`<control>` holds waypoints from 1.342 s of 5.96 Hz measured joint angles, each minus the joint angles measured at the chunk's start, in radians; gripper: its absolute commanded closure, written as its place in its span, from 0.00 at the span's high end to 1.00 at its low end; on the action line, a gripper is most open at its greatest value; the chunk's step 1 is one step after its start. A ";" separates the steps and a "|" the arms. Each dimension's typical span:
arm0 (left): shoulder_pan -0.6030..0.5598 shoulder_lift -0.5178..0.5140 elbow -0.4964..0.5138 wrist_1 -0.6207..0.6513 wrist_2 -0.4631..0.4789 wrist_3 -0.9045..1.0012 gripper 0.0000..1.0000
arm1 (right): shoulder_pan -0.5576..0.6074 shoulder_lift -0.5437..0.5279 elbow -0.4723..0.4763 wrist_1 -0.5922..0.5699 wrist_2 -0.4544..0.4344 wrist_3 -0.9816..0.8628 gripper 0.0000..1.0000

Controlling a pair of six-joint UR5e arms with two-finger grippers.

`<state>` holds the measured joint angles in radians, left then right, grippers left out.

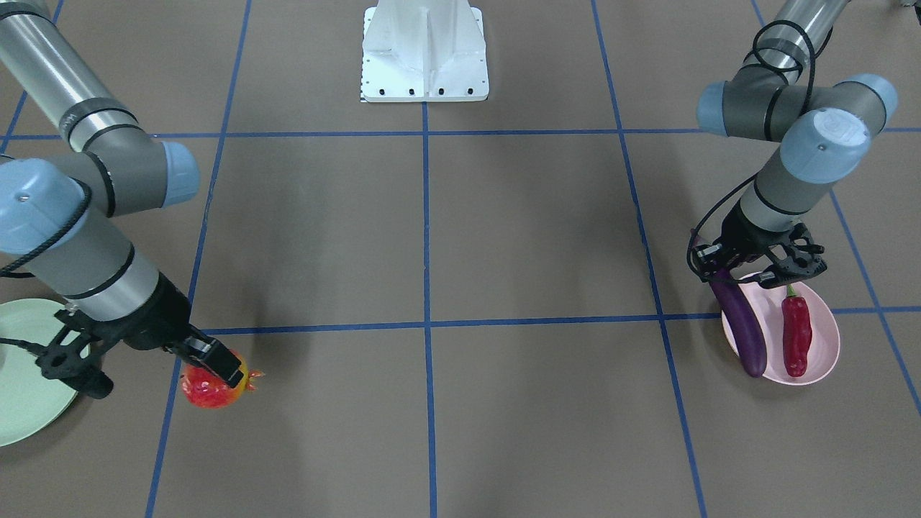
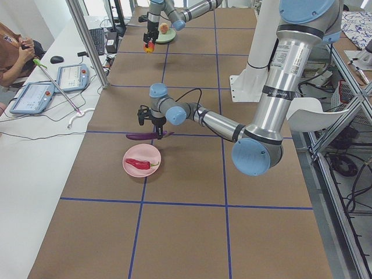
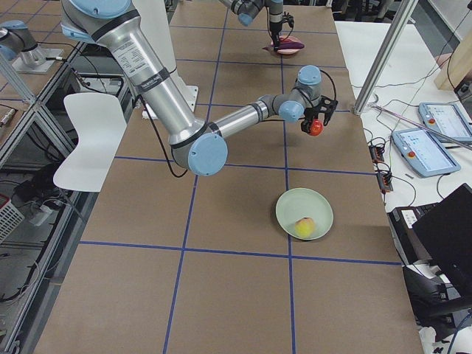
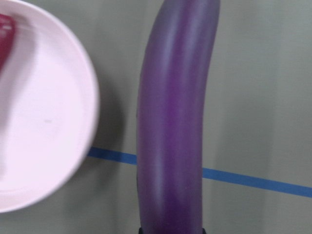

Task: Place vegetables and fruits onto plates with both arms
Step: 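Carry the eggplant to the pink plate and the pomegranate to the green plate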

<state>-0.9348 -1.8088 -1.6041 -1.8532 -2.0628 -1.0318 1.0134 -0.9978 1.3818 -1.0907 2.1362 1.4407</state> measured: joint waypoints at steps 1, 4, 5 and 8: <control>-0.002 0.015 0.027 -0.003 0.002 0.009 0.99 | 0.044 -0.041 0.012 0.000 0.036 -0.057 0.00; -0.035 0.013 0.079 -0.006 0.001 0.026 1.00 | 0.165 -0.145 0.013 -0.001 0.119 -0.245 0.00; -0.060 0.004 0.074 -0.002 -0.023 0.027 1.00 | 0.188 -0.182 0.011 -0.002 0.129 -0.299 0.00; -0.169 -0.043 0.038 0.044 -0.185 0.026 1.00 | 0.198 -0.294 -0.037 0.004 0.114 -0.434 0.99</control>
<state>-1.1040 -1.8523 -1.5661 -1.8096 -2.2482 -1.0062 1.2118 -1.2920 1.3447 -1.0863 2.2499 1.0071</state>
